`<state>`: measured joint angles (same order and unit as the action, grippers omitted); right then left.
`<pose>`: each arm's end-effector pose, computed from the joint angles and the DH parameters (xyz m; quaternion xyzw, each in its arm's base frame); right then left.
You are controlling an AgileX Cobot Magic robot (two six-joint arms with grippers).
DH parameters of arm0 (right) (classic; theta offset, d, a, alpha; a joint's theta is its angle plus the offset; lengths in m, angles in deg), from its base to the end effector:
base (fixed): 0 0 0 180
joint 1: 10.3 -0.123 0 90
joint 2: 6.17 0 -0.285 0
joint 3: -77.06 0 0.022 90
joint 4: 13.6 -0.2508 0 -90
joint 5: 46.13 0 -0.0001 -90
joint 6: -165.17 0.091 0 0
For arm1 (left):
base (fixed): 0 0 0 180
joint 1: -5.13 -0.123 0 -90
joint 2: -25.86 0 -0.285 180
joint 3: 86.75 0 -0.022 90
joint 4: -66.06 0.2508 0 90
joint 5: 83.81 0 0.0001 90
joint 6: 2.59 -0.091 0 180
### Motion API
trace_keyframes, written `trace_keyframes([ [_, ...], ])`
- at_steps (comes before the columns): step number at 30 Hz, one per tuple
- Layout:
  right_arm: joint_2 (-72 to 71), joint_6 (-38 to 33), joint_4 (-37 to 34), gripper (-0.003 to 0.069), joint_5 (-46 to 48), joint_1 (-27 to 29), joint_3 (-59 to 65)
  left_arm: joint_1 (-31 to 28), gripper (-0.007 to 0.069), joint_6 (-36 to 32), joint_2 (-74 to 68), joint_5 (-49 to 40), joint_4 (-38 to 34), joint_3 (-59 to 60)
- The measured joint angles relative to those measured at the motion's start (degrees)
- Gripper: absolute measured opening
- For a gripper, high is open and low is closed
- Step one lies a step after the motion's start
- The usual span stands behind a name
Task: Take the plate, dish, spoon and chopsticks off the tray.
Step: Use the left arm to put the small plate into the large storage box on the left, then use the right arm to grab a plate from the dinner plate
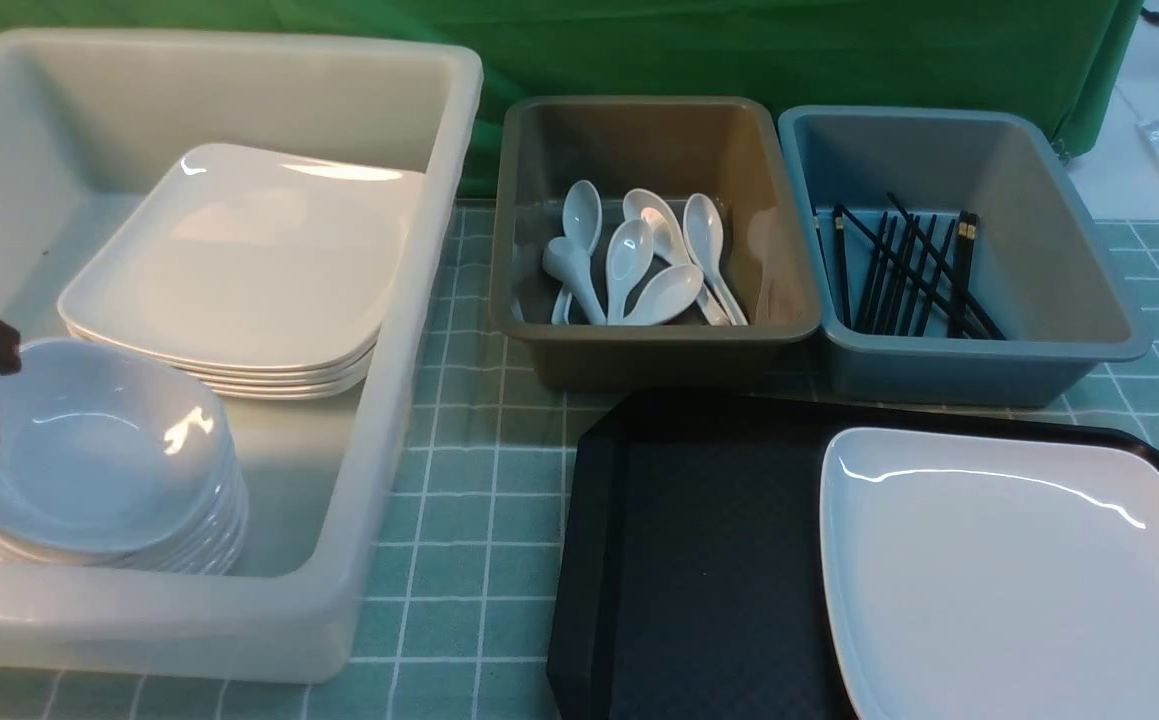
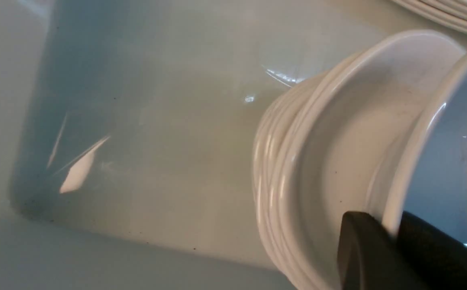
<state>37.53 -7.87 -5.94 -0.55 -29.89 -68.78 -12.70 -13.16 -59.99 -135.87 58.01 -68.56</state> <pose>0.1068 0.0288 0.3445 -0.1151 0.8713 0.0461 0.4748 0.2553 0.0716 0.2852 -0.0925 0.9720 -0.0105 0.2157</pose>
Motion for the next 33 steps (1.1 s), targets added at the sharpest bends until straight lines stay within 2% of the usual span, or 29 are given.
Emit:
trace_keyframes([
  [4,0.0,0.0,0.0,0.0126,0.1,0.0,0.0,0.0,0.0076,-0.2,0.0,0.7,1.4,0.2],
  [10,1.0,-0.3,-1.2,0.0133,2.8,0.0,-0.2,0.0,0.0333,1.2,0.7,0.3,4.4,-1.2],
  [13,3.9,-3.8,-5.1,0.0138,4.5,0.0,-1.3,0.2,0.0386,1.7,2.0,-1.4,2.7,-3.9],
  [15,6.1,-7.0,-8.6,0.014,4.6,0.0,-2.1,1.0,0.0375,0.3,3.3,-2.7,0.4,-5.3],
  [16,7.4,-8.2,-10.9,0.0142,4.6,0.0,-2.3,2.3,0.0346,-1.2,4.3,-3.5,-1.4,-5.9],
  [18,12.2,-14.6,-17.4,0.015,4.3,-0.1,-2.9,6.8,0.023,-4.0,6.5,-4.8,-5.2,-6.3],
  [20,16.0,-16.7,-19.8,0.016,4.1,-0.5,-3.0,11.2,0.0134,-5.5,8.3,-5.9,-6.8,-6.3],
  [21,19.0,-17.7,-20.2,0.0175,4.0,-1.4,-3.0,15.3,0.0068,-5.9,9.3,-7.3,-7.8,-6.3],
  [23,24.0,-18.3,-19.6,0.0211,3.6,-3.8,-3.0,20.9,0.0025,-5.3,10.6,-8.7,-8.2,-6.3],
  [27,32.1,-13.5,-14.2,0.0332,0.8,-10.0,-3.0,30.1,0.0004,-2.3,11.8,-9.0,-8.2,-5.2],
  [28,33.4,-12.3,-13.2,0.0348,0.3,-11.0,-3.0,31.3,0.0003,-1.8,11.9,-9.0,-8.0,-5.0],
  [33,39.7,-7.6,-10.4,0.0529,-5.5,-16.6,-3.0,38.0,0.0,2.2,11.9,-7.0,-5.5,-1.9],
])
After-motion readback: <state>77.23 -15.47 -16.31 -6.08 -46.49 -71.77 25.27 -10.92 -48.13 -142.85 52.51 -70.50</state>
